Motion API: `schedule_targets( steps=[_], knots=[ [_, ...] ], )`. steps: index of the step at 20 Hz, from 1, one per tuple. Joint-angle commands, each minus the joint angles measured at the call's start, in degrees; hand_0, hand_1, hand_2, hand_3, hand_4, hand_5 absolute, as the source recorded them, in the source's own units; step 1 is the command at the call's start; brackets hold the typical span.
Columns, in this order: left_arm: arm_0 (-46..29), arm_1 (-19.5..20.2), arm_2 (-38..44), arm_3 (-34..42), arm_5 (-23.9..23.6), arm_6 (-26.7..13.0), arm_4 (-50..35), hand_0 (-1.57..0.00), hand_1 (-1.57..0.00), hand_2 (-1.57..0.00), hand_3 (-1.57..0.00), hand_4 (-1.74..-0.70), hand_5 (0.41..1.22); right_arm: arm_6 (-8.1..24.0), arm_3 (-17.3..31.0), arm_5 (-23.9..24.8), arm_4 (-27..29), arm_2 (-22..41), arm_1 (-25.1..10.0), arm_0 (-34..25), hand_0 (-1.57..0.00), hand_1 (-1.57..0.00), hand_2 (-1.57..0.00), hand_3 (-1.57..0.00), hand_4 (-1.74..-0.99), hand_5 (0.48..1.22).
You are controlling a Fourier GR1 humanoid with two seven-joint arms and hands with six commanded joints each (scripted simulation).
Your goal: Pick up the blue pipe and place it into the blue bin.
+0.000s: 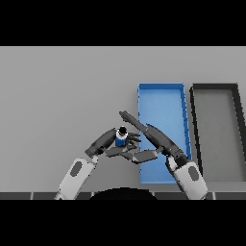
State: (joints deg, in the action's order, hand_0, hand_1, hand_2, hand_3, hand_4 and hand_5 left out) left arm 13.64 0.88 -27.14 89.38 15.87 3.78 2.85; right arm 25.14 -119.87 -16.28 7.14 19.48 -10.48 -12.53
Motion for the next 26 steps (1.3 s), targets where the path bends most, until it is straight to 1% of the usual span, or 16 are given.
schedule_targets(
  steps=[1, 3, 6, 8, 9, 10, 11, 12, 14, 16, 17, 19, 21, 22, 24, 26],
  knots=[
    [-0.08, 0.14, 0.6, 0.65, 0.9, -0.55, -1.2, -1.57, -1.57, -1.57, -1.57, -1.46, 1.221, 0.94, 0.27, -0.15, 0.08, 0.42, 0.21, -2.56, 0.0, 0.0, -0.05, 0.0, -1.242, 0.551],
    [-0.33, -0.91, 0.79, 0.32, 1.69, -1.85, -1.84, -1.57, -1.57, -1.57, -1.57, -1.47, 1.221, 2.7, 2.02, -0.42, -0.73, 1.58, 1.1, -5.68, -0.01, -0.02, -0.07, 0.0, -1.223, 0.54],
    [-0.51, -0.73, 1.29, 0.38, 1.56, -1.77, 0.08, -1.57, -1.57, -1.57, -1.57, -1.47, 1.221, 4.76, 4.12, -1.33, 0.64, 0.89, 1.13, -9.45, -0.02, -0.03, -0.08, 0.0, -1.186, 0.521],
    [-1.23, -0.55, 1.47, 1.27, 1.96, -1.07, 0.66, -1.57, -1.57, -1.57, -1.57, -1.47, 1.221, 5.65, 6.45, -1.92, 0.85, 1.19, 2.07, -11.95, -0.03, -0.06, -0.11, -0.01, -1.192, 0.507],
    [-1.12, -0.66, 1.81, 1.58, 1.78, -2.54, 0.98, -1.57, -1.57, -1.57, -1.57, -1.47, 1.221, 5.93, 7.52, -2.49, 0.91, 1.11, 2.07, -12.7, -0.07, -0.11, -0.17, -0.04, -1.204, 0.497],
    [-1.49, -0.59, 1.81, 1.48, 2.33, -2.99, 1.18, -1.57, -1.57, -1.57, -1.57, -1.46, 1.221, 5.87, 8.53, -3.03, 0.62, 1.52, 2.4, -13.46, -0.17, -0.22, -0.26, -0.13, -1.233, 0.487],
    [-1.69, -0.72, 2.14, 1.64, 2.88, -2.41, 0.62, -1.57, -1.57, -1.57, -1.57, -1.52, 1.221, 5.42, 9.3, -3.51, 1.04, 1.35, 2.63, -14.11, -0.32, -0.36, -0.38, -0.24, -1.278, 0.485],
    [-1.43, -0.75, 2.33, 1.8, 3.17, -4.93, 0.4, -1.57, -1.57, -1.57, -1.57, -1.56, 1.221, 5.12, 10.16, -3.84, 0.78, 1.86, 3.23, -14.48, -0.51, -0.53, -0.54, -0.4, -1.331, 0.489],
    [-1.07, -1.19, 1.76, 2.44, 2.73, -6.62, 2.14, -1.57, -1.57, -1.57, -1.57, -1.62, 1.221, 4.04, 10.58, -3.74, 0.77, 2.1, 3.91, -14.84, -0.88, -0.88, -0.91, -0.76, -1.467, 0.518],
    [-1.51, -1.84, 2.4, 1.74, 2.89, -5.41, 1.75, -1.57, -1.57, -1.57, -1.51, -1.66, 1.221, 5.03, 10.99, -3.46, 1.89, 2.04, 4.82, -15.73, -1.13, -1.13, -1.15, -0.95, -1.551, 0.596],
    [-1.71, -1.81, 3.25, 1.46, 3.76, -3.99, 0.68, -1.57, -1.57, -1.57, -1.52, -1.68, 1.221, 3.81, 10.78, -3.06, 1.7, 2.69, 5.29, -13.79, -1.22, -1.22, -1.23, -1.02, -1.581, 0.65],
    [-1.73, -2.81, 3.6, 1.77, 4.51, -3.67, -0.55, -1.57, -1.57, -1.57, -1.5, -1.7, 1.221, 2.74, 11.77, -2.16, 2.23, 3.09, 6.13, -14.61, -1.34, -1.34, -1.35, -1.19, -1.628, 0.856],
    [-0.92, -3.73, 4.35, 1.28, 4.58, -4.68, -0.63, -1.57, -1.57, -1.57, -1.46, -1.71, 1.221, 1.08, 12.05, -1.67, 1.77, 3.73, 5.35, -14.61, -1.43, -1.43, -1.43, -1.3, -1.665, 0.987],
    [-0.67, -3.87, 4.69, 0.87, 5.09, -4.94, -0.5, -1.57, -1.57, -1.57, -1.44, -1.72, 1.221, 1.22, 11.79, -1.96, 1.97, 3.56, 4.23, -14.63, -1.45, -1.45, -1.46, -1.36, -1.68, 1.034],
    [-1.07, -3.67, 4.78, 0.68, 5.57, -2.21, -0.23, -1.57, -1.57, -1.57, -1.44, -1.73, 1.221, 0.88, 11.32, -1.63, 1.22, 4.91, 4.82, -14.6, -1.5, -1.5, -1.5, -1.43, -1.702, 1.101],
    [-1.88, -3.53, 4.7, 2.1, 5.23, -2.4, -0.33, -1.57, -1.57, -1.57, -1.43, -1.73, 1.221, 0.27, 11.2, -0.63, 1.17, 5.25, 5.77, -14.37, -1.52, -1.52, -1.53, -1.48, -1.716, 1.144]
  ],
)
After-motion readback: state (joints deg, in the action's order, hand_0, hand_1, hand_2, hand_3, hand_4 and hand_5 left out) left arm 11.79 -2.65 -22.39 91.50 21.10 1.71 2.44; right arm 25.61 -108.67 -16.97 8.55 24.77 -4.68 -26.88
